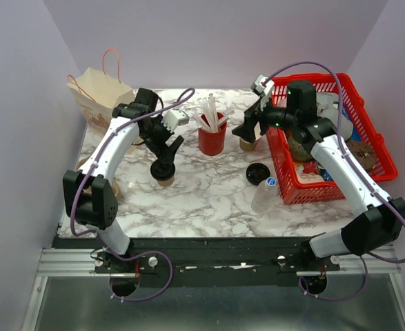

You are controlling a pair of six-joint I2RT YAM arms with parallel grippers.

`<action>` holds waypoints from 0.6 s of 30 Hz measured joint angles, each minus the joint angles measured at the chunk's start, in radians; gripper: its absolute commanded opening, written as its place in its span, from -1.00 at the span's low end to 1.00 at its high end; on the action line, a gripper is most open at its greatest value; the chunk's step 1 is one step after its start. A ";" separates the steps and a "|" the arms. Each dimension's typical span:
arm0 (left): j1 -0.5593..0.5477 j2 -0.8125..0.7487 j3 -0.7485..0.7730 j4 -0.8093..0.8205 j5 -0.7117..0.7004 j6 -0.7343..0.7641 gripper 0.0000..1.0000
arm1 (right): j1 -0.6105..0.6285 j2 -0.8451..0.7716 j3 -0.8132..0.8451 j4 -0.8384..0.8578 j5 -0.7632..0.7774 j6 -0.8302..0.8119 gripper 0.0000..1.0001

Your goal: Pack the takeout coffee

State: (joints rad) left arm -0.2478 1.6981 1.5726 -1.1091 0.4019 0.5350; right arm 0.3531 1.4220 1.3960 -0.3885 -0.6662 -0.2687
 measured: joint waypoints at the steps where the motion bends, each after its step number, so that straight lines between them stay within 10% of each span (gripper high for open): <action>1: 0.000 -0.019 -0.010 0.019 0.002 -0.005 0.97 | 0.000 0.003 0.009 -0.004 0.011 0.004 0.99; 18: 0.000 -0.283 -0.193 0.507 -0.014 -0.303 0.97 | -0.001 0.286 0.475 -0.281 0.308 0.021 0.95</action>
State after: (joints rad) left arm -0.2478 1.4147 1.3796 -0.6022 0.3878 0.2325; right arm 0.3519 1.7077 1.8713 -0.6697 -0.3584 -0.2474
